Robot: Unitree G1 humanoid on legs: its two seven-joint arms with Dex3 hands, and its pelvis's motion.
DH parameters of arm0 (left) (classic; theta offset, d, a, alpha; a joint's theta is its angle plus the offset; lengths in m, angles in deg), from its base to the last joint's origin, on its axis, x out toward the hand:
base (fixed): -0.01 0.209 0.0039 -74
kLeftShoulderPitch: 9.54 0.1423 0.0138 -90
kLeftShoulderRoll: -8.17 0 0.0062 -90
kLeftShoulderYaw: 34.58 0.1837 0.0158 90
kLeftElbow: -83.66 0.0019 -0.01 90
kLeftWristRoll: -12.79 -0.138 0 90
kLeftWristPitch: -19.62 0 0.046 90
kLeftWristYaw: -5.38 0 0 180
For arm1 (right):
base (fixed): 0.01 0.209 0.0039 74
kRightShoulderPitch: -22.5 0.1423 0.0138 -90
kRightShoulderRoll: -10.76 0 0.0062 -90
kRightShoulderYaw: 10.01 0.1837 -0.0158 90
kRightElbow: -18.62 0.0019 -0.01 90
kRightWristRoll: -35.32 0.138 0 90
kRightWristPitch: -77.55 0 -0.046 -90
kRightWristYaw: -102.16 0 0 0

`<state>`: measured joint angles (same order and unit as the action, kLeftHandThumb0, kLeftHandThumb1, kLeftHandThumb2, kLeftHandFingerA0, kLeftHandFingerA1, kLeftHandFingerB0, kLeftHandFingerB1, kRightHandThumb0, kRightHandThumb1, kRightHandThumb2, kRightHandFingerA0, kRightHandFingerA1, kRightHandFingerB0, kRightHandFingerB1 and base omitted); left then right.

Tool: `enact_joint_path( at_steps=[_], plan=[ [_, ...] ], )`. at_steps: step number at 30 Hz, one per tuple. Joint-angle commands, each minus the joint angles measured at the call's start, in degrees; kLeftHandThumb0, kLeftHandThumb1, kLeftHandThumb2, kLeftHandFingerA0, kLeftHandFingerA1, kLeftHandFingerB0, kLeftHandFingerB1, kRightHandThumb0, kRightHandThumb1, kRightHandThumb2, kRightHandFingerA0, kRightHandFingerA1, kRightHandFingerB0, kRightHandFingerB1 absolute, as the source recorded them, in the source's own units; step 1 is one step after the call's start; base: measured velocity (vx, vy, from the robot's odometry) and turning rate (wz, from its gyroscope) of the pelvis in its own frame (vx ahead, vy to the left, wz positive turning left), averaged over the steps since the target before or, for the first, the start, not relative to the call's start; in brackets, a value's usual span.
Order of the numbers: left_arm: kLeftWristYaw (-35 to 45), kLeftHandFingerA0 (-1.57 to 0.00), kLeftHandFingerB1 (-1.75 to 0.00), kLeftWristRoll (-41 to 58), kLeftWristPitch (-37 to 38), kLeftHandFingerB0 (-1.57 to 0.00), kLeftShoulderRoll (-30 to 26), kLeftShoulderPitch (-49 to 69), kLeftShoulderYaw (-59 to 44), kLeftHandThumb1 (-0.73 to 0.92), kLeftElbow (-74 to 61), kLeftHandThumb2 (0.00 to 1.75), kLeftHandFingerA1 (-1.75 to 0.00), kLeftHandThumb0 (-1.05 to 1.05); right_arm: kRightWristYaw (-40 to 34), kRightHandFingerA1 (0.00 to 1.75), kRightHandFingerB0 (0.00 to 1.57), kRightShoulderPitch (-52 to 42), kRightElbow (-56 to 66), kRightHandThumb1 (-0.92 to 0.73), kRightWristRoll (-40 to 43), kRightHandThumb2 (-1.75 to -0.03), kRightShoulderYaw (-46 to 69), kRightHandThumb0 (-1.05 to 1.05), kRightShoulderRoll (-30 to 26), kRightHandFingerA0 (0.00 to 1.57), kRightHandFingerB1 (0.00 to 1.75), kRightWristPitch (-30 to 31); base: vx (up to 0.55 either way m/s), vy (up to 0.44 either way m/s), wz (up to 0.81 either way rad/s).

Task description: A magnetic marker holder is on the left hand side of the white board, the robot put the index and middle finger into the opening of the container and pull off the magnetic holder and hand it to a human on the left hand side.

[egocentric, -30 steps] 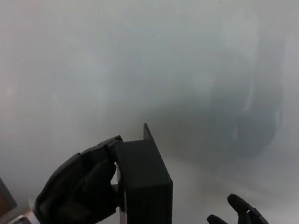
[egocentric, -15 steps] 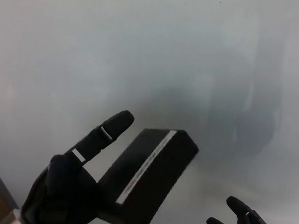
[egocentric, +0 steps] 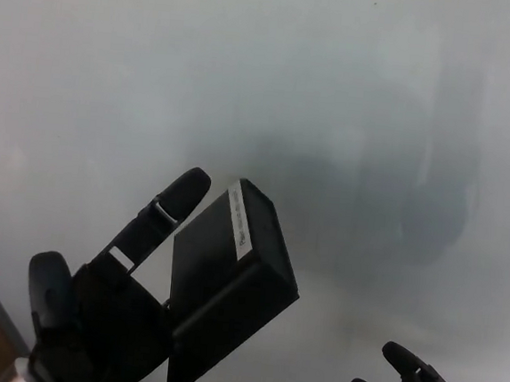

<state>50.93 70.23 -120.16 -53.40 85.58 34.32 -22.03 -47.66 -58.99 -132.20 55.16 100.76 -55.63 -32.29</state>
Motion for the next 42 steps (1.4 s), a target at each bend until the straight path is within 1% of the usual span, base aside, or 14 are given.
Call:
enact_joint_path(
  at_steps=[1,16,17,20,21,27,28,29,30,36,37,40,41,42],
  plan=[
    [-2.4,-0.32,-0.24,25.0,-4.1,-0.04,1.9,-1.1,-1.7,0.56,0.8,0.94,-0.49,-0.98,-2.8,0.63,0.56,-2.1,-0.9,-0.77,-1.8,-0.63,-0.5,-0.6,-0.8,0.59,0.54,-4.3,0.0,0.0,0.0],
    [0.6,-0.31,-0.17,30.0,4.6,0.0,-3.0,-4.2,-6.8,0.59,-8.1,1.0,-0.45,-0.97,-2.9,0.63,0.56,-3.1,-0.8,-0.78,-2.7,-0.63,-0.7,-0.6,-1.1,0.61,0.54,-4.6,0.0,0.0,0.0],
    [0.2,-0.5,-0.26,31.0,5.5,-0.06,-3.6,-4.4,-7.9,0.69,-9.0,0.62,-0.37,-0.93,-3.1,0.61,0.59,-3.0,-0.7,-0.77,-2.8,-0.63,-0.8,-0.6,-1.2,0.62,0.54,-4.5,0.0,0.0,0.0],
    [-1.3,-0.35,-0.26,35.7,6.2,-0.06,-6.7,-4.2,-11.3,0.6,-11.0,0.95,-0.44,-0.98,-3.5,0.61,0.6,-2.5,-0.8,-0.77,-3.1,-0.63,-0.9,-0.6,-1.5,0.65,0.53,-4.3,0.0,0.0,0.0],
    [-0.1,-0.46,-0.27,35.7,6.7,-0.09,-7.7,-4.3,-12.7,0.75,-11.2,0.64,-0.35,-0.93,-3.3,0.62,0.6,-2.5,-0.8,-0.77,-3.1,-0.63,-0.9,-0.6,-1.7,0.65,0.54,-4.3,0.0,0.0,0.0],
    [1.9,-0.44,-0.27,38.8,6.8,-0.15,-11.0,-3.1,-16.9,0.75,-11.0,0.64,-0.35,-0.86,-3.1,0.62,0.58,-2.4,-0.7,-0.77,-3.4,-0.63,-1.0,-0.59,-2.2,0.63,0.54,-4.6,0.0,0.0,0.0],
    [3.0,-0.36,-0.29,42.2,4.5,-0.15,-13.8,-2.2,-18.1,0.6,-9.6,0.6,-0.35,-0.82,-3.5,0.61,0.59,-2.4,-0.8,-0.76,-3.8,-0.63,-1.3,-0.6,-2.3,0.63,0.54,-5.1,0.0,0.0,0.0],
    [3.3,-0.36,-0.29,43.2,3.8,-0.15,-14.5,-2.0,-18.4,0.6,-9.2,0.6,-0.35,-0.82,-3.7,0.61,0.59,-2.5,-0.8,-0.76,-3.9,-0.63,-1.3,-0.6,-2.3,0.63,0.54,-5.2,0.0,0.0,0.0],
    [3.6,-0.3,-0.38,44.4,3.4,-0.09,-15.5,-1.5,-19.1,0.47,-9.1,0.84,-0.45,-0.83,-3.9,0.6,0.59,-2.5,-0.7,-0.76,-4.3,-0.63,-1.6,-0.6,-2.3,0.63,0.53,-5.4,0.0,0.0,0.0],
    [6.8,-0.34,-0.38,45.1,2.4,-0.11,-18.1,-0.8,-20.8,0.48,-8.5,0.86,-0.45,-0.86,-5.5,0.58,0.6,-2.7,-0.9,-0.75,-5.9,-0.62,-2.8,-0.6,-2.4,0.64,0.53,-6.3,0.0,0.0,0.0],
    [6.8,-0.41,-0.3,45.2,2.5,-0.18,-18.1,-0.5,-20.9,0.57,-8.8,0.59,-0.34,-0.86,-6.0,0.59,0.62,-2.8,-0.8,-0.76,-6.4,-0.62,-3.1,-0.59,-2.4,0.66,0.53,-6.7,0.0,0.0,0.0],
    [6.8,-0.43,-0.3,45.6,2.6,-0.16,-18.6,0.3,-21.4,0.58,-9.1,0.58,-0.34,-0.88,-6.6,0.59,0.62,-2.9,-0.9,-0.75,-7.0,-0.62,-3.6,-0.59,-2.4,0.66,0.53,-7.3,0.0,0.0,0.0],
    [7.0,-0.43,-0.37,45.6,2.7,-0.11,-18.8,0.5,-21.5,0.57,-9.1,0.87,-0.42,-1.03,-6.8,0.58,0.62,-2.9,-0.9,-0.76,-7.3,-0.63,-3.9,-0.6,-2.5,0.66,0.52,-7.6,0.0,0.0,0.0],
    [7.2,-0.43,-0.37,45.6,2.8,-0.11,-18.9,0.6,-21.5,0.57,-9.1,0.87,-0.42,-1.03,-7.2,0.58,0.62,-2.9,-0.8,-0.76,-7.7,-0.63,-4.2,-0.6,-2.6,0.66,0.52,-7.8,0.0,0.0,0.0]
  ],
)
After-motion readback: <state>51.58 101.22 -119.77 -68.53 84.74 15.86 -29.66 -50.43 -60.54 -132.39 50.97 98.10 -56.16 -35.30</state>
